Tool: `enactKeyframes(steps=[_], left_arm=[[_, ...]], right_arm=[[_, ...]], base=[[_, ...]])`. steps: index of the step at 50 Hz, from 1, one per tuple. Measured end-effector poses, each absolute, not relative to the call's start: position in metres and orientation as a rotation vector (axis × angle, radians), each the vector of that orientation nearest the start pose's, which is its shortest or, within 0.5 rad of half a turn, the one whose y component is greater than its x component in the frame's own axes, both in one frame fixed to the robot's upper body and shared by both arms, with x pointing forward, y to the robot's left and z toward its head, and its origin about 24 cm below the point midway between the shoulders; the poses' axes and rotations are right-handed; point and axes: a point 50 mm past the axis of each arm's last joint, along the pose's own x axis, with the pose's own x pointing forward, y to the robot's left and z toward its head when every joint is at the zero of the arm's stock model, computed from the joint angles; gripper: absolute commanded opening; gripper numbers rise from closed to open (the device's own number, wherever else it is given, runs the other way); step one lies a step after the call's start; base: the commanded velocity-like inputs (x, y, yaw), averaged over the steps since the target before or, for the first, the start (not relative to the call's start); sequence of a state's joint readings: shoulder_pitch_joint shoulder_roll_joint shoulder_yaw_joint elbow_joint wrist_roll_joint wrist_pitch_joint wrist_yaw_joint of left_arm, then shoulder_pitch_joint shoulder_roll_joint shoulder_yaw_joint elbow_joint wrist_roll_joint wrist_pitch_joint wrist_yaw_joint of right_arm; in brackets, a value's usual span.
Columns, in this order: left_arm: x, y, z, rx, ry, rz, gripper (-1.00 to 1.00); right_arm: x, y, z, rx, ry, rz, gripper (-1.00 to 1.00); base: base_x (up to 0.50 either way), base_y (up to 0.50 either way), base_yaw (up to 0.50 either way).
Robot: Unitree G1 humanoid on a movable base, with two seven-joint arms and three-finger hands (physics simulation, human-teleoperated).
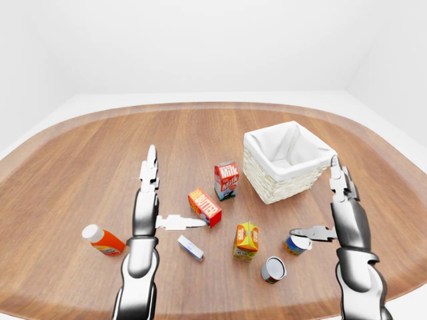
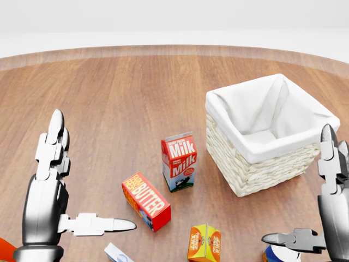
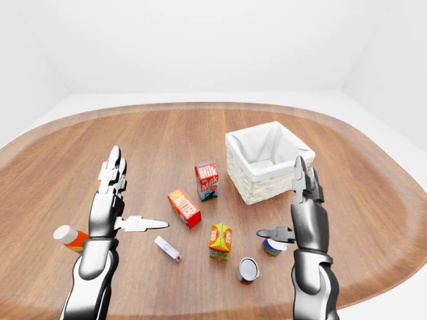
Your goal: Pick up the alphabet soup and the tomato sauce, and put them in the basket.
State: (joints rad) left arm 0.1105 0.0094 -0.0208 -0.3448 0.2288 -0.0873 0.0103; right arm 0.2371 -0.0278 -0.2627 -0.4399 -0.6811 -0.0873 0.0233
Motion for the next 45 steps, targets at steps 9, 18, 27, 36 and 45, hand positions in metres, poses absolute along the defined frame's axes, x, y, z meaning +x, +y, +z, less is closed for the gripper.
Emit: enactKeyframes(steps=[9, 18, 27, 36, 45], left_arm=[[0.226, 0.15, 0.104, 0.239, -0.324, 0.034, 1.0], [0.226, 0.15, 0.104, 0.24, -0.322, 0.032, 1.0], [0.226, 0.15, 0.102, 0.24, -0.317, 0.03, 1.0], [0.226, 0.15, 0.102, 0.24, -0.317, 0.029, 1.0], [0.226, 0.149, 0.103, 0.241, -0.321, 0.028, 1.0]], right_arm=[[0.188, -0.222, 0.106, -0.957, -0.168, -0.367, 1.0], [0.188, -0.221, 0.107, -1.115, -0.177, -0.42, 1.0], [0.19, -0.219, 0.103, -1.224, -0.179, -0.418, 1.0], [0.191, -0.218, 0.093, -1.304, -0.16, -0.396, 1.0], [0.191, -0.217, 0.085, -1.341, -0.138, -0.365, 1.0]], base=[[0.0, 0.0, 0.0], [0.0, 0.0, 0.0], [0.0, 0.0, 0.0], [0.0, 0.0, 0.0], [0.0, 0.0, 0.0]])
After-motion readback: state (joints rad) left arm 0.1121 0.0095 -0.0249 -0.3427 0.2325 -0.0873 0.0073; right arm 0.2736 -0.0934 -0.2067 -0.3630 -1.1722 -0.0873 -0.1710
